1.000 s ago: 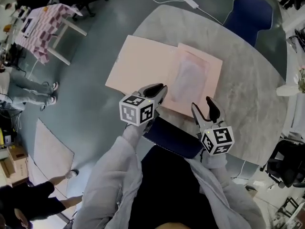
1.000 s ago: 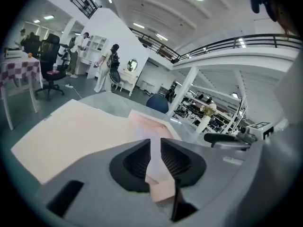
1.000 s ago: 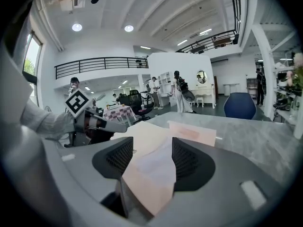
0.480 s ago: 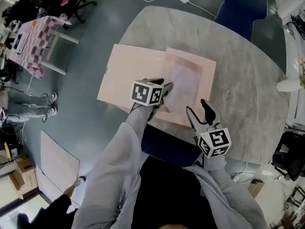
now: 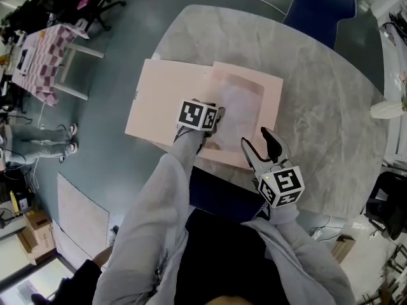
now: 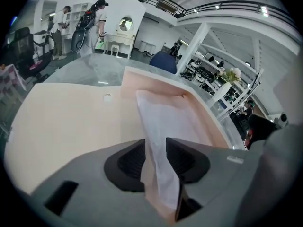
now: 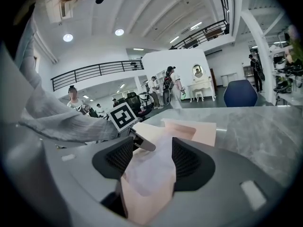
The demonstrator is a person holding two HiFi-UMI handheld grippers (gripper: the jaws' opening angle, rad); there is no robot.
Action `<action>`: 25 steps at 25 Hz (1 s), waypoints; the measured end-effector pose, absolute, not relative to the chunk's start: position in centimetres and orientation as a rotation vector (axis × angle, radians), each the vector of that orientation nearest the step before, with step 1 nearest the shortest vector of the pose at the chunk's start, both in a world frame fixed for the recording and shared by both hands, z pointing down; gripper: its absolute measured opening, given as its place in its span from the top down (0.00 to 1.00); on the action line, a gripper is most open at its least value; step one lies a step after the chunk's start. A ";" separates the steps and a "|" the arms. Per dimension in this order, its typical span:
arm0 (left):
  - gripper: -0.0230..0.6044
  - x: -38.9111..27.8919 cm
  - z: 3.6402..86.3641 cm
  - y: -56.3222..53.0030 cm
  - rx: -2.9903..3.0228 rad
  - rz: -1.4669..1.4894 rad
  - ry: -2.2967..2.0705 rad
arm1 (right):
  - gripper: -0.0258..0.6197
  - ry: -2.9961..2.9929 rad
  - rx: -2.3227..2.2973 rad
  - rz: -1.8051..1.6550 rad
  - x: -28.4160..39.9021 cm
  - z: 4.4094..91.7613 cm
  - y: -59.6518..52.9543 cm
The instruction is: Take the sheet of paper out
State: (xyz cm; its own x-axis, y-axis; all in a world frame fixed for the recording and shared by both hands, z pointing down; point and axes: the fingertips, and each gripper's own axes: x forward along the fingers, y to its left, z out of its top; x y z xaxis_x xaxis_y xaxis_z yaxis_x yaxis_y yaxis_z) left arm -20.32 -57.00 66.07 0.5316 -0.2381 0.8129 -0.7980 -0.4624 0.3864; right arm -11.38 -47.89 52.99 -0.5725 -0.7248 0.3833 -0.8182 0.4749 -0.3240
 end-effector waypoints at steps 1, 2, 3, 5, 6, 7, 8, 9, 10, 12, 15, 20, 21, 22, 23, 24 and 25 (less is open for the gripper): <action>0.74 -20.4 66.3 -57.1 1.963 0.892 -0.849 | 0.58 -2.531 1.334 0.718 -11.4 53.1 -47.9; 0.74 -20.5 66.5 -57.2 1.953 0.892 -0.857 | 0.58 -2.533 1.330 0.722 -11.3 53.1 -47.9; 0.76 -20.6 66.6 -57.3 1.946 0.893 -0.867 | 0.58 -2.534 1.328 0.725 -11.3 53.2 -47.9; 0.84 -21.0 66.9 -57.6 1.938 0.907 -0.892 | 0.58 -2.536 1.328 0.731 -11.0 53.3 -47.9; 0.89 -21.1 67.0 -57.6 1.938 0.923 -0.904 | 0.58 -2.537 1.328 0.733 -10.8 53.3 -47.9; 0.93 -21.2 67.1 -57.7 1.940 0.943 -0.915 | 0.58 -2.538 1.328 0.733 -10.6 53.3 -47.9; 0.96 -21.2 67.1 -57.7 1.946 0.962 -0.925 | 0.58 -2.539 1.328 0.733 -10.3 53.3 -48.0; 0.95 -21.1 67.1 -57.7 1.952 0.977 -0.933 | 0.58 -2.541 1.330 0.734 -10.2 53.3 -48.0; 0.95 -21.1 67.1 -57.7 1.957 0.989 -0.940 | 0.58 -2.543 1.332 0.737 -10.0 53.3 -48.1; 0.95 -21.1 67.2 -57.6 1.964 1.012 -0.951 | 0.58 -2.548 1.332 0.742 -9.8 53.4 -48.1; 0.96 -21.0 67.2 -57.6 1.978 1.046 -0.957 | 0.58 -2.550 1.326 0.746 -9.5 53.5 -48.0; 0.96 -20.9 66.6 -57.5 2.007 1.031 -0.964 | 0.58 -2.552 1.326 0.764 -9.2 53.5 -47.9; 0.96 -21.0 66.4 -57.4 2.018 1.026 -0.959 | 0.58 -2.552 1.327 0.771 -9.3 53.5 -47.8; 0.96 -21.0 66.1 -57.4 2.029 1.016 -0.953 | 0.58 -2.552 1.329 0.775 -9.3 53.4 -47.8; 0.96 -21.0 65.8 -57.4 2.039 0.996 -0.947 | 0.58 -2.551 1.330 0.778 -9.4 53.4 -47.8; 0.96 -20.9 65.4 -57.4 2.046 0.963 -0.940 | 0.58 -2.549 1.330 0.780 -9.4 53.4 -47.8; 0.96 -20.9 65.0 -57.4 2.050 0.914 -0.931 | 0.58 -2.547 1.329 0.780 -9.4 53.5 -47.7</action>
State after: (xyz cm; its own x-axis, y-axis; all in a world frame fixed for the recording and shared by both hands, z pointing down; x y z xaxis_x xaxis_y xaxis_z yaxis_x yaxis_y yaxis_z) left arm -20.89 -57.38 65.02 0.4935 -0.3221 0.8079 -0.8136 -0.4993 0.2979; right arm -9.42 -47.68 53.46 -0.5903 -0.7159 0.3729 -0.8019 0.4674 -0.3721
